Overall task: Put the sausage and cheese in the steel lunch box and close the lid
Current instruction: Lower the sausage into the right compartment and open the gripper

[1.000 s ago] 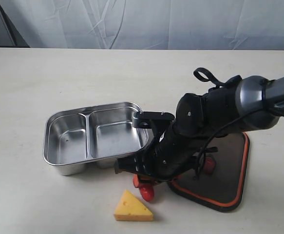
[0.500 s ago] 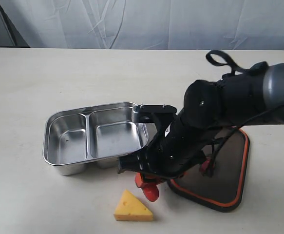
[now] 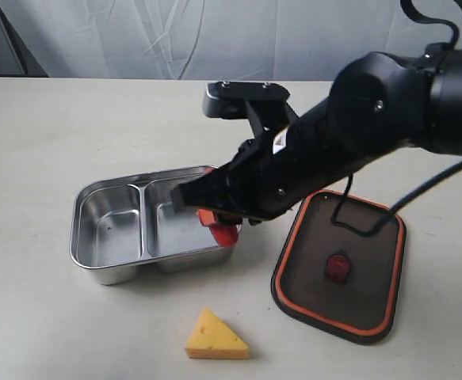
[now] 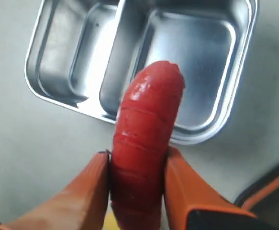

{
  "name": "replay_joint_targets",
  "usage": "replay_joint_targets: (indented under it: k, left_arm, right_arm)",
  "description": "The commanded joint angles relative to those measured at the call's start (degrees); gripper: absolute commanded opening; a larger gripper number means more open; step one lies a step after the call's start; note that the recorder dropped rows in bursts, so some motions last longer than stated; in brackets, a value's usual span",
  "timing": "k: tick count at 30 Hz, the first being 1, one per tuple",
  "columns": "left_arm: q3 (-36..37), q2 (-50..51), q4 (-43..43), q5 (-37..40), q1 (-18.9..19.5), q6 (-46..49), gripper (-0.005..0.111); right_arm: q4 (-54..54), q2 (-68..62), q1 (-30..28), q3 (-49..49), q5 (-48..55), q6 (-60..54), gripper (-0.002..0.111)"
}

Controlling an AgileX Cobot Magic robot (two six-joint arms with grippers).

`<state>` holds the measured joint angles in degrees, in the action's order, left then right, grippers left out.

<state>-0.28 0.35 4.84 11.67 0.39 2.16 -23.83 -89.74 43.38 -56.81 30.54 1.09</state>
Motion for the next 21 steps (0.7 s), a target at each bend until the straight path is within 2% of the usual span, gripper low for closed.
replay_joint_targets:
  k: [1,7,12,14,18,21]
  left_arm:
    - [0.28,-0.35,-0.16,-0.59,0.03,-0.08,0.000]
    - [0.28,-0.35,-0.16,-0.59,0.03,-0.08,0.000]
    - [0.28,-0.35,-0.16,-0.59,0.03,-0.08,0.000]
    - [0.28,-0.35,-0.16,-0.59,0.03,-0.08,0.000]
    - [0.28,-0.35,-0.16,-0.59,0.03,-0.08,0.000]
    - [0.28,-0.35,-0.16,-0.59,0.03,-0.08,0.000]
  right_arm:
    - [4.10,-5.80,-0.08,-7.10,0.93,-0.45,-0.001]
    - [7.79,-14.70,-0.08,-16.93,8.04,-0.45,-0.001]
    - [9.85,-18.93,-0.08,-22.40,8.93,-0.45,0.001]
    - [10.07,-20.39,-0.08,-24.22,9.93,-0.45,0.007]
    - [10.64,-22.80,-0.08,-25.80,12.38,-0.45,0.029]
    - [11.58,-23.88,-0.08,-25.80,12.80,-0.45,0.033]
